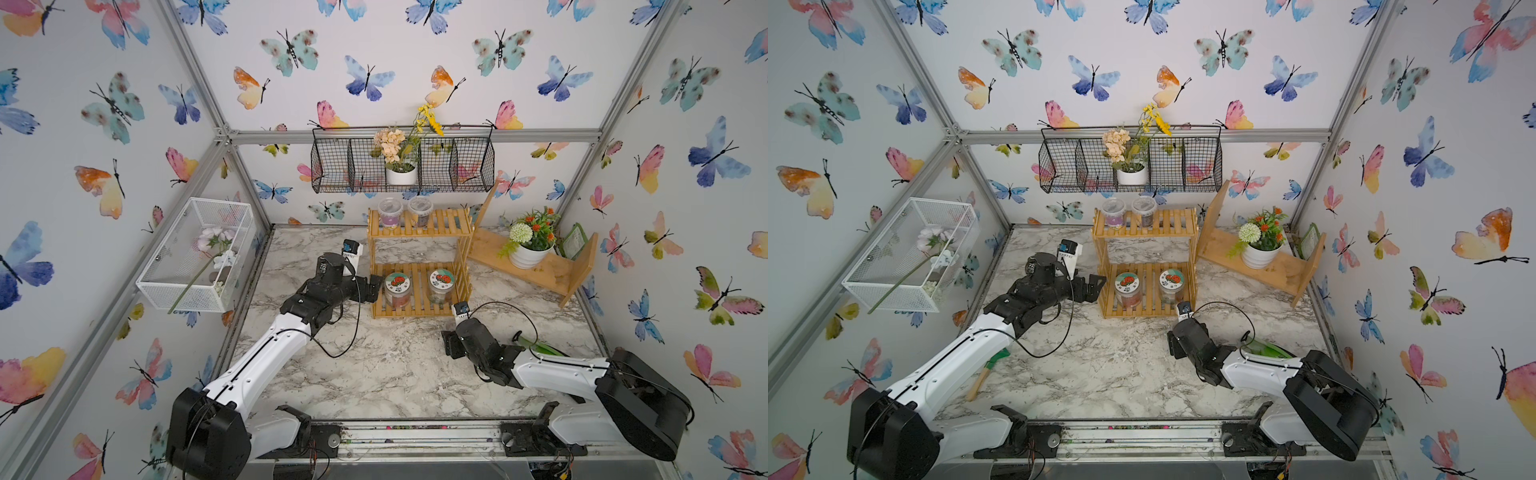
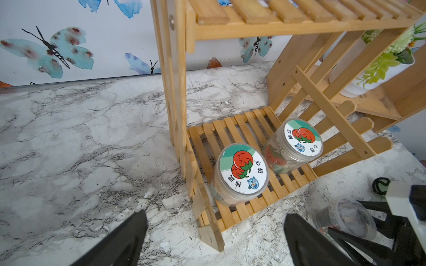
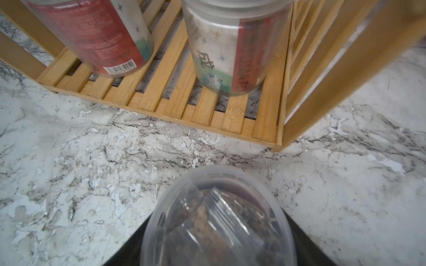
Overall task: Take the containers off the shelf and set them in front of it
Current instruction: Place the container at the center of the board.
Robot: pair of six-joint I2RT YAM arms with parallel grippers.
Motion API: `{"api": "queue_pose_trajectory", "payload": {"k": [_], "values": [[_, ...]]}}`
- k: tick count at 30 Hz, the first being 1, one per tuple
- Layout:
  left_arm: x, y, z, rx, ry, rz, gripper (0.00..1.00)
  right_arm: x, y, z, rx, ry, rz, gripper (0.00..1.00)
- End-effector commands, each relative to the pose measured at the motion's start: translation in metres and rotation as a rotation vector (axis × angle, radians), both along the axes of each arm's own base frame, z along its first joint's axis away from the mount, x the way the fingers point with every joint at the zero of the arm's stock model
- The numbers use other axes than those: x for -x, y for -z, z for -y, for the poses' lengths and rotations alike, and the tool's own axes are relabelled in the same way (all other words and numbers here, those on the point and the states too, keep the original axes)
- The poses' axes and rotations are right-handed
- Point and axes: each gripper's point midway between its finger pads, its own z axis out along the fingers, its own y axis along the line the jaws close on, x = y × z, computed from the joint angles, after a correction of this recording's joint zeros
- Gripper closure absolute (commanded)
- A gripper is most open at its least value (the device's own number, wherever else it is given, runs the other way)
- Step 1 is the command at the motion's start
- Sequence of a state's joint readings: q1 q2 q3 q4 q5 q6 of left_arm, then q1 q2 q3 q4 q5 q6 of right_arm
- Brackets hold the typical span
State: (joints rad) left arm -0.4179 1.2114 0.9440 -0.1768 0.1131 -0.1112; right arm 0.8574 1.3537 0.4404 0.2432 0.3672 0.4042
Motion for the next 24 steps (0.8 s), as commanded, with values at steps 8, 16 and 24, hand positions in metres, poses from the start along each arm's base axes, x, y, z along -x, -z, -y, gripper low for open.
{"api": "queue_pose_trajectory", "payload": {"k": [8, 16, 24], "values": [[0.01, -0.004, 0.001, 0.013, 0.038, 0.014, 0.01, -0.006, 0.006, 0.003, 0.006, 0.048, 0.025, 0.34], [0.012, -0.007, 0.0, 0.013, 0.038, 0.019, 0.01, -0.01, 0.012, 0.002, 0.015, 0.067, 0.022, 0.29], [0.013, -0.008, -0.001, 0.009, 0.038, 0.024, 0.01, -0.011, -0.001, 0.005, 0.003, 0.081, 0.042, 0.04]]}}
